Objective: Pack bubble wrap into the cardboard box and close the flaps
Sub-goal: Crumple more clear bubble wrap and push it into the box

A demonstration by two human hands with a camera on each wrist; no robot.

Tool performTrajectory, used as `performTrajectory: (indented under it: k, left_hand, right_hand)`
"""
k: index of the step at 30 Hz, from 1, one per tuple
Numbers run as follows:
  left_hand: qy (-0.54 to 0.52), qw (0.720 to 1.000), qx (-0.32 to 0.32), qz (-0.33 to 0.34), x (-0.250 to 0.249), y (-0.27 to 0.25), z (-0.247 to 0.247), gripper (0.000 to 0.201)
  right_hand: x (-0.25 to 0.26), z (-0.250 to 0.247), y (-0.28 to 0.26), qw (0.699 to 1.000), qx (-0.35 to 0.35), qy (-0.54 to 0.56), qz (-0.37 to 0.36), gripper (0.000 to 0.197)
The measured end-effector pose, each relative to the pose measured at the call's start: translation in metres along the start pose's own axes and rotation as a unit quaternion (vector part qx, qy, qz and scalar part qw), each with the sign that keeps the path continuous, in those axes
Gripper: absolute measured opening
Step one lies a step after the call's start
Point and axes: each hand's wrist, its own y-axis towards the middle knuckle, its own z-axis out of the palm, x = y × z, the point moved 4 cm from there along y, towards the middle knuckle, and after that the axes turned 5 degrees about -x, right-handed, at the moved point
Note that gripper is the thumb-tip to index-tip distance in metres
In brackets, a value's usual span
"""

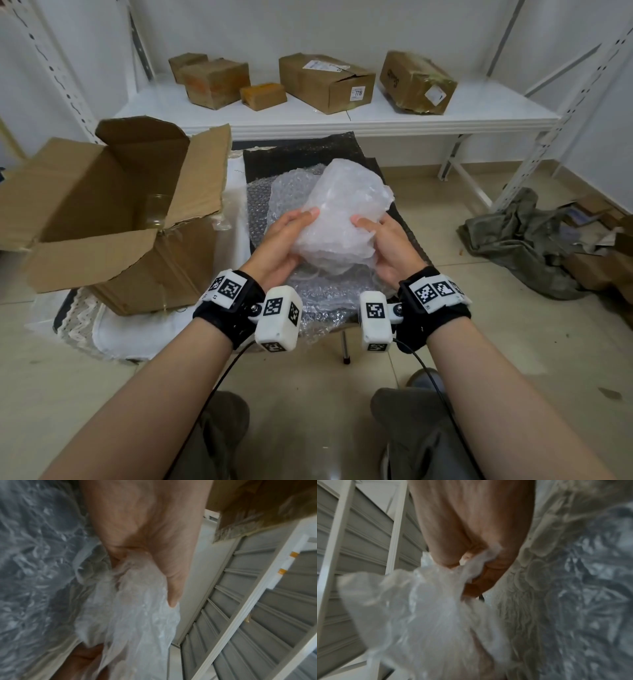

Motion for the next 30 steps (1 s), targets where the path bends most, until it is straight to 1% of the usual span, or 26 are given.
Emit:
performTrajectory:
  k: [2,5,7,9,11,13,15,16,17,19,21,22,24,26,27,28,30]
  left_hand:
    - [-0.044,0.999,0.021,-0.016,0.000,-0.001,0.004,0.069]
    - [-0.064,0.996,0.038,-0.040,0.001,-0.004,0.009,0.065]
    - [-0.060,0.996,0.051,-0.049,0.006,-0.005,0.011,0.065]
    - [-0.032,0.996,0.066,-0.054,0.011,-0.007,0.014,0.062]
    - [-0.021,0.997,0.049,-0.049,0.013,-0.007,0.015,0.058]
    - [-0.030,0.998,0.034,-0.040,0.014,-0.008,0.016,0.053]
    - [-0.041,0.998,0.037,-0.039,0.013,-0.009,0.019,0.048]
    - [-0.040,0.998,0.038,-0.041,0.014,-0.009,0.020,0.047]
    - [-0.036,0.998,0.038,-0.042,0.015,-0.009,0.020,0.047]
    - [-0.021,0.998,0.041,-0.044,0.017,-0.010,0.021,0.048]
    - [-0.005,0.999,0.036,-0.034,0.017,-0.011,0.022,0.045]
    - [0.004,0.999,0.027,-0.021,0.016,-0.011,0.022,0.042]
    - [0.020,1.000,-0.006,0.020,0.011,-0.011,0.019,0.036]
    - [0.033,0.997,-0.040,0.060,0.005,-0.008,0.013,0.036]
    - [0.045,0.995,-0.049,0.073,0.004,-0.008,0.011,0.038]
    - [0.057,0.993,-0.055,0.082,0.004,-0.007,0.009,0.040]
    - [0.083,0.990,-0.064,0.098,0.005,-0.007,0.007,0.042]
  right_hand:
    - [0.000,-0.001,0.001,0.999,-0.029,0.022,-0.029,0.049]
    - [-0.004,0.001,0.000,0.996,-0.051,0.046,-0.059,0.044]
    - [-0.007,0.005,-0.002,0.995,-0.063,0.051,-0.059,0.045]
    - [-0.010,0.010,-0.003,0.995,-0.069,0.049,-0.052,0.046]
    - [-0.011,0.015,-0.004,0.996,-0.060,0.042,-0.050,0.035]
    - [-0.013,0.018,-0.005,0.997,-0.050,0.040,-0.040,0.028]
    - [-0.013,0.020,-0.006,0.998,-0.035,0.045,-0.039,0.021]
    - [-0.012,0.021,-0.005,0.998,-0.030,0.049,-0.041,0.021]
    - [-0.012,0.021,-0.005,0.997,-0.030,0.054,-0.043,0.023]
    - [-0.014,0.020,-0.003,0.997,-0.035,0.055,-0.044,0.037]
    - [-0.015,0.021,-0.001,0.998,-0.025,0.043,-0.039,0.049]
    - [-0.015,0.019,0.000,0.999,-0.021,0.030,-0.038,0.050]
    - [-0.011,0.014,0.001,0.999,-0.038,-0.019,-0.033,0.048]
    - [-0.008,0.008,0.000,0.994,-0.064,-0.091,-0.010,0.050]
    - [-0.009,0.006,0.001,0.992,-0.059,-0.113,0.009,0.052]
    - [-0.010,0.006,0.002,0.992,-0.049,-0.117,0.026,0.055]
    - [-0.012,0.008,0.001,0.996,-0.035,-0.078,0.040,0.059]
